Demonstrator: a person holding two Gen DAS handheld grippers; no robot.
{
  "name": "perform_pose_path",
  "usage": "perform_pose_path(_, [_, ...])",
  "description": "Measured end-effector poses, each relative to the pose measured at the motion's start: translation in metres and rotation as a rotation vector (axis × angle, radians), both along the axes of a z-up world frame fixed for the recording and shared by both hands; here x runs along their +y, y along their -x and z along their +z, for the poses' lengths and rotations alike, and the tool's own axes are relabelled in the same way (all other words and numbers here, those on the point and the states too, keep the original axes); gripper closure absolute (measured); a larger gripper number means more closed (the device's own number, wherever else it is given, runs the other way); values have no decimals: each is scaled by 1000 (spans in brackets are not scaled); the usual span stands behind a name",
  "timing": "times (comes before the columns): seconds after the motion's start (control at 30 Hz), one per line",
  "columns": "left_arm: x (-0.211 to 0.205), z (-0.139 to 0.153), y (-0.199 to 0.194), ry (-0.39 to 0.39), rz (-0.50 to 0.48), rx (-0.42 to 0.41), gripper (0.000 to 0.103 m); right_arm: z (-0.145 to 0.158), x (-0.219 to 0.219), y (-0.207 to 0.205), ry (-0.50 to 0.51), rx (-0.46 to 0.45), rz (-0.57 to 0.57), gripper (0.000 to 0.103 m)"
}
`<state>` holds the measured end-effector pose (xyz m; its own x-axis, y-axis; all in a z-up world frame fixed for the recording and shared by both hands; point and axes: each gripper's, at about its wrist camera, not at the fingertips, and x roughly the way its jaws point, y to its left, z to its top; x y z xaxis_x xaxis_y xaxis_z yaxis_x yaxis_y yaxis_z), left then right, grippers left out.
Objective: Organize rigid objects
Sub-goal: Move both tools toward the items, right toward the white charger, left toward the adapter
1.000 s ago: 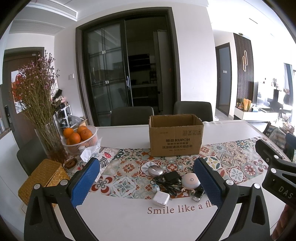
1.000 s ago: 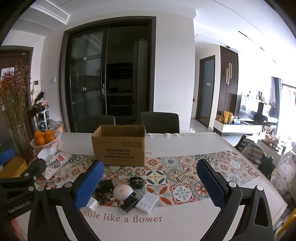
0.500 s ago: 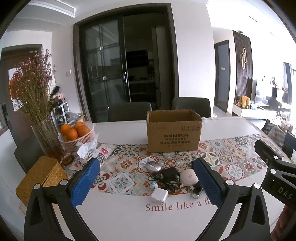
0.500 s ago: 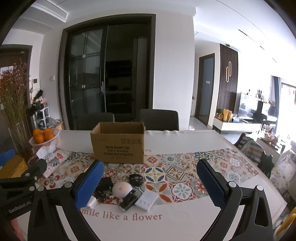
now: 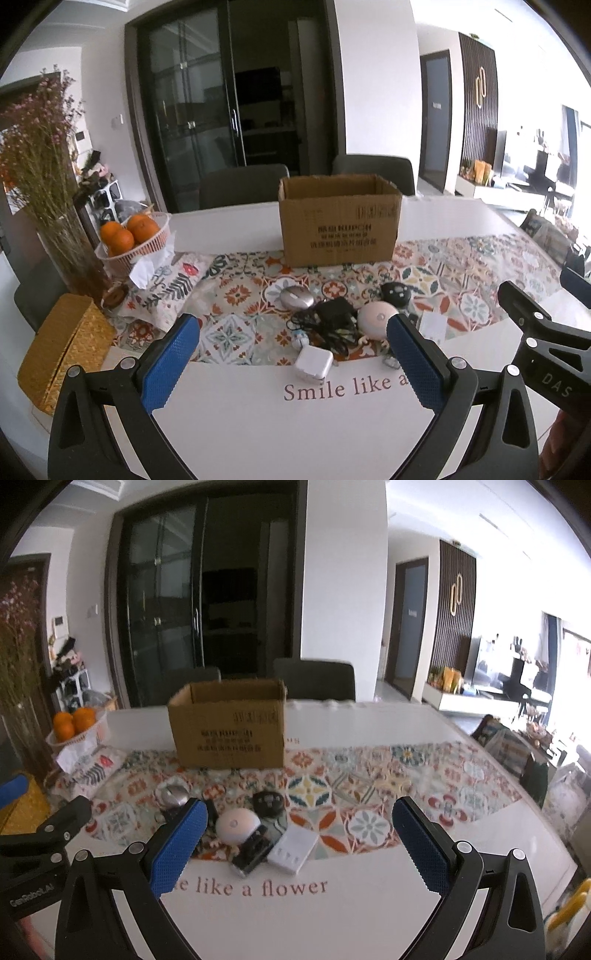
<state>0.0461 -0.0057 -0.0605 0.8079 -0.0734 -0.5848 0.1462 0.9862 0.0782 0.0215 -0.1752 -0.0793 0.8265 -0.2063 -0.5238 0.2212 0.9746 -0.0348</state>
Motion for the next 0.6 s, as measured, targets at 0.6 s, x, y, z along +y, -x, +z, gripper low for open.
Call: perform_pose_path(0.6, [-10, -78, -57, -78, -54, 162, 0, -78, -7, -50, -46, 178, -56, 2])
